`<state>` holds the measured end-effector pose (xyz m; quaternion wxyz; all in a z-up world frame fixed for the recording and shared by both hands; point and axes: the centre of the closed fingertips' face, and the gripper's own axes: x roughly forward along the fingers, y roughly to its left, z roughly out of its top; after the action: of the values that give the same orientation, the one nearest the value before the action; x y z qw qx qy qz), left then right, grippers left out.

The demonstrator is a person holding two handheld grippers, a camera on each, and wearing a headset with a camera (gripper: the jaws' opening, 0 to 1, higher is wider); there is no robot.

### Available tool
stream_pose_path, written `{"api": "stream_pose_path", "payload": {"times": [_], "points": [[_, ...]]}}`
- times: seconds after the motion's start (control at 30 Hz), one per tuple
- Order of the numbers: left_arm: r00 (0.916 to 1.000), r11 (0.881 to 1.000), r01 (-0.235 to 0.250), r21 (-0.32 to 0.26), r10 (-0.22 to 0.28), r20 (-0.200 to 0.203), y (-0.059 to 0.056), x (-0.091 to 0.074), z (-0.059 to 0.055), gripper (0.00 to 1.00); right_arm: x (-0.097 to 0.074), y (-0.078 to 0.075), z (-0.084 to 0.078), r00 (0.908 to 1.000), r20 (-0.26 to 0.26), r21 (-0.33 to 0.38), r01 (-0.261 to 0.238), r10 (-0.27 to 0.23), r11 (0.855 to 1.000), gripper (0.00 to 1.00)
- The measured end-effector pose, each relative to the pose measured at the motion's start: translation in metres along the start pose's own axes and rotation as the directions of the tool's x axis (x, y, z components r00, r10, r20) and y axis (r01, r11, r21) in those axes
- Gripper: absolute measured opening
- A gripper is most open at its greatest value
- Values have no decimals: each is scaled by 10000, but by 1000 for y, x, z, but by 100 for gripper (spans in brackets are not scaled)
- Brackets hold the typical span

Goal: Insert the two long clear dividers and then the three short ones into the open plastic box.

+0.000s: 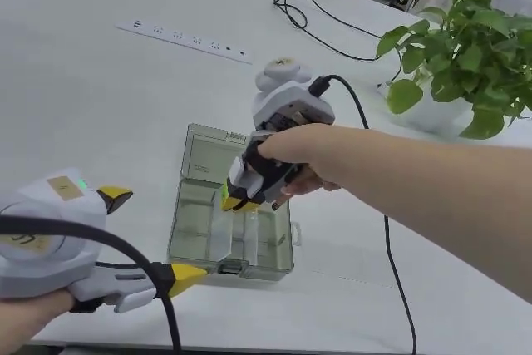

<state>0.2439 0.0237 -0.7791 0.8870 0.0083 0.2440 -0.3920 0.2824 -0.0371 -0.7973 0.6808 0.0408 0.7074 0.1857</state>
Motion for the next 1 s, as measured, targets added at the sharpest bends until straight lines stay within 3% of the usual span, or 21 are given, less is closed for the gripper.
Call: {"api": "stream_pose_path", "payload": {"times": [0.53, 1.0], "points": [[10000, 10000, 88, -17, -88, -8, -1, 1, 0, 87, 10, 1, 3, 9960, -128, -1280, 858, -882, 9881, 4], [10000, 10000, -5, -97, 5, -38, 2, -2, -4, 87, 21, 0, 0, 9932, -98, -1639, 1132, -1164, 9800, 4]]}}
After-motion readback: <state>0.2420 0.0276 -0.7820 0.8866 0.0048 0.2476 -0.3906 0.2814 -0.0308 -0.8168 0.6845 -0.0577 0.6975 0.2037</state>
